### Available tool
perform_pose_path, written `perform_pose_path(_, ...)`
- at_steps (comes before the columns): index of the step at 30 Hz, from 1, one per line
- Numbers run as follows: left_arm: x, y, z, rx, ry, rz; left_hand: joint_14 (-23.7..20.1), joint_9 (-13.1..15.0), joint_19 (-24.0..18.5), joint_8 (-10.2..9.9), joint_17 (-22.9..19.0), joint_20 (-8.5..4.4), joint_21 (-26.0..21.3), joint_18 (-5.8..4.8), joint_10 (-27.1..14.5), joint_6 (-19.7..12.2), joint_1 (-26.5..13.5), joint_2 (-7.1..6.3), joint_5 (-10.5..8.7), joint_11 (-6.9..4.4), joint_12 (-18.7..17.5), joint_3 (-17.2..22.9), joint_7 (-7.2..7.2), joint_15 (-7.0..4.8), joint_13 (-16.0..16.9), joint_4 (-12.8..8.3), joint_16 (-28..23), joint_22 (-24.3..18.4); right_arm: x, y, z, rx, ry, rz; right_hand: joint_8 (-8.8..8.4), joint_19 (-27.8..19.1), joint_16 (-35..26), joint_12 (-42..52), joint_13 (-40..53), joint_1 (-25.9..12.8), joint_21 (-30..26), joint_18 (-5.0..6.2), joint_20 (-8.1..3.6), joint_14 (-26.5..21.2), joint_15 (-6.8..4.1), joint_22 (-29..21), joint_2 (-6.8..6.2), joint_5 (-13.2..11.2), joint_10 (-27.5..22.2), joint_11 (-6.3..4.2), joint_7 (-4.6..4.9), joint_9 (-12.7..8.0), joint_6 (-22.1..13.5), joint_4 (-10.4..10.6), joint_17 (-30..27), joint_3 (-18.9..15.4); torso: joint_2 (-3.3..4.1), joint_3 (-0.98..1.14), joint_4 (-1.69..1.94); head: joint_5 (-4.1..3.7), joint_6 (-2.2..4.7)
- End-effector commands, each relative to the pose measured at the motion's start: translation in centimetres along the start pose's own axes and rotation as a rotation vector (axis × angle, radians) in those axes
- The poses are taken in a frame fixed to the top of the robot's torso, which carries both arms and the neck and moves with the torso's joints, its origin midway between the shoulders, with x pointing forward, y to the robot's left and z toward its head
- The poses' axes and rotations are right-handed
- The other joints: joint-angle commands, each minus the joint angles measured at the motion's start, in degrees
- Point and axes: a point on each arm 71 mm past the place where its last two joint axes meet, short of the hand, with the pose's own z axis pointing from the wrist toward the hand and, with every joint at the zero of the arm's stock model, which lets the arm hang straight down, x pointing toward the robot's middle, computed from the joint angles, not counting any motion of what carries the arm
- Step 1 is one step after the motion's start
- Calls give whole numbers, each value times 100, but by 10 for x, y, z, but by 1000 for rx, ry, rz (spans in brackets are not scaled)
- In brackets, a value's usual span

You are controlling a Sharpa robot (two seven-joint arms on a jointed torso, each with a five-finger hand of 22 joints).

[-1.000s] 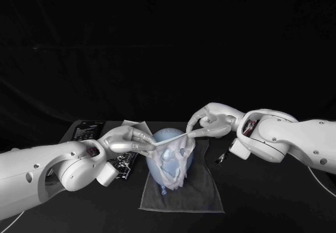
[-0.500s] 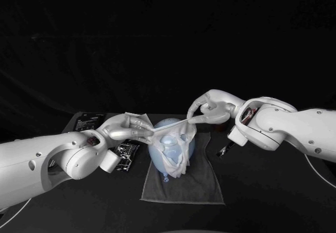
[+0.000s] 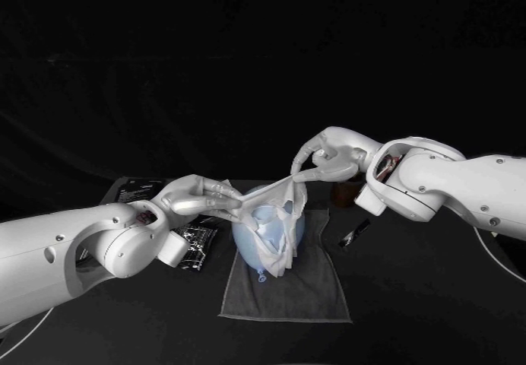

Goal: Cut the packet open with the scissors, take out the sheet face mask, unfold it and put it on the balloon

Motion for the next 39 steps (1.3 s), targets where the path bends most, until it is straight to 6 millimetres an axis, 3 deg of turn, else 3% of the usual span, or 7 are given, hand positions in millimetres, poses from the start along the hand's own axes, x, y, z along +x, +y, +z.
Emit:
perform_pose_path(1,-3,-7,4,43,-21,6,46,153,-31,7,-9,-21,28,111,40,46,4,67,28,-7,-21,-24,4,-1,3,-8,-26,17,-4,-3,3,19,6,-26,25,332,20,40,1483,56,30,-22,-16,609,-42,1310,4,18,580,-17,3,7,28,-6,1505,43,11,-4,5,-9,37)
perform_pose_path(4,-6,-11,8,52,-41,31,46,153,-31,7,-9,-21,28,111,40,46,4,67,28,-7,-21,-24,4,-1,3,-8,-26,17,-5,-2,6,22,3,-33,25,333,20,41,1484,57,31,-22,-16,609,-42,1310,3,17,581,-17,3,7,28,-6,1505,44,15,1,-14,21,20)
perform_pose_path(15,-18,-7,17,-32,-80,122,55,149,-44,-7,-13,-25,58,108,48,51,6,75,28,-3,-23,-28,13,-2,2,-10,-23,38,1,-5,32,61,15,-108,29,324,20,29,1474,56,9,-17,-16,609,-42,1304,-2,17,573,-16,4,7,28,-4,1505,49,33,-2,8,-26,-15)
perform_pose_path(27,-26,4,23,-168,-87,156,120,140,-61,-53,-6,-37,168,105,105,64,-5,71,28,-20,20,-63,11,-24,21,-7,33,114,12,-14,51,99,-26,-119,31,309,20,-19,1436,28,-27,-9,-14,609,-40,1293,-29,17,544,-14,4,6,11,18,1505,44,38,-2,3,-39,-57)
perform_pose_path(39,-30,7,28,-204,-139,151,161,140,-89,-102,1,-28,245,102,138,47,-106,23,25,-38,69,-166,15,-29,44,63,87,168,30,-30,65,151,-22,-125,25,273,20,-110,1365,4,-114,9,-12,609,-38,1267,-47,17,488,-13,3,3,-33,52,1505,45,64,0,-2,-3,-31)
